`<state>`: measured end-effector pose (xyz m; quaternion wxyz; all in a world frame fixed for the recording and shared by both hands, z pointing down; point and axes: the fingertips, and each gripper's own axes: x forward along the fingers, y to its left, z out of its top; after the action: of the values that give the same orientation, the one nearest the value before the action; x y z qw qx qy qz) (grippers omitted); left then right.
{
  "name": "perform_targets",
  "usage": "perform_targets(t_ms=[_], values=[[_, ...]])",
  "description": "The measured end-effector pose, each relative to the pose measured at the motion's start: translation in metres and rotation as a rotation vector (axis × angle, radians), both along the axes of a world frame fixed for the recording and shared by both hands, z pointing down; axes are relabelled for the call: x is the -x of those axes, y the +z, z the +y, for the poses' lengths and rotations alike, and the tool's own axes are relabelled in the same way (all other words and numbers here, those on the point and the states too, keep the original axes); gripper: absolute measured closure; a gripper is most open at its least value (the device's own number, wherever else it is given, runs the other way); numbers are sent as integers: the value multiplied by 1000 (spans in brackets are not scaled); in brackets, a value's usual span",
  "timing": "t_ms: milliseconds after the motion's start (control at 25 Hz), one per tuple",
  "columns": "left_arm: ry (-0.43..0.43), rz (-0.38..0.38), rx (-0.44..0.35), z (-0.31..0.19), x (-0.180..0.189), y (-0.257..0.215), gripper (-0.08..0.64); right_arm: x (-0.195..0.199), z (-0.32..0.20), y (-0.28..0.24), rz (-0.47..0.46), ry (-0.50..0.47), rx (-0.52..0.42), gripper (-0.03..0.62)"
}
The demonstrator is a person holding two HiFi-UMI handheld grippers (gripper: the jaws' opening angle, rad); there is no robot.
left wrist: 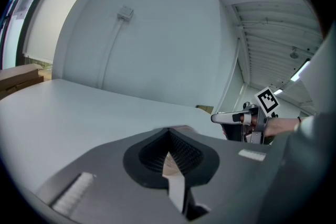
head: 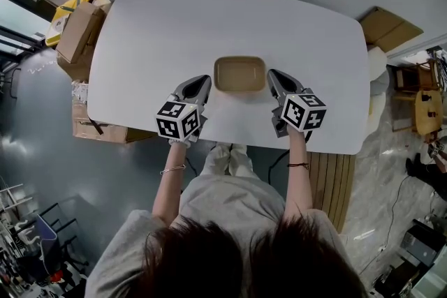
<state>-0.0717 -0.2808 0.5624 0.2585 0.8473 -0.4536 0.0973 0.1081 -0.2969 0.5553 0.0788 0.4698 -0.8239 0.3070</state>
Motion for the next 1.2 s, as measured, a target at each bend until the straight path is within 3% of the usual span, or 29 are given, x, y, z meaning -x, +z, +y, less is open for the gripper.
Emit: perform_targets(t_ms=[480, 560, 1200], values=[[-1, 2, 37, 0, -1, 15, 569, -10, -5, 30, 62, 58, 85, 574], [-2, 3, 41, -1, -2, 17, 569, -8, -5, 35, 56, 56, 107, 488], [-22, 6, 63, -3, 4, 23, 569, -7, -8, 56, 65, 75, 186, 488]])
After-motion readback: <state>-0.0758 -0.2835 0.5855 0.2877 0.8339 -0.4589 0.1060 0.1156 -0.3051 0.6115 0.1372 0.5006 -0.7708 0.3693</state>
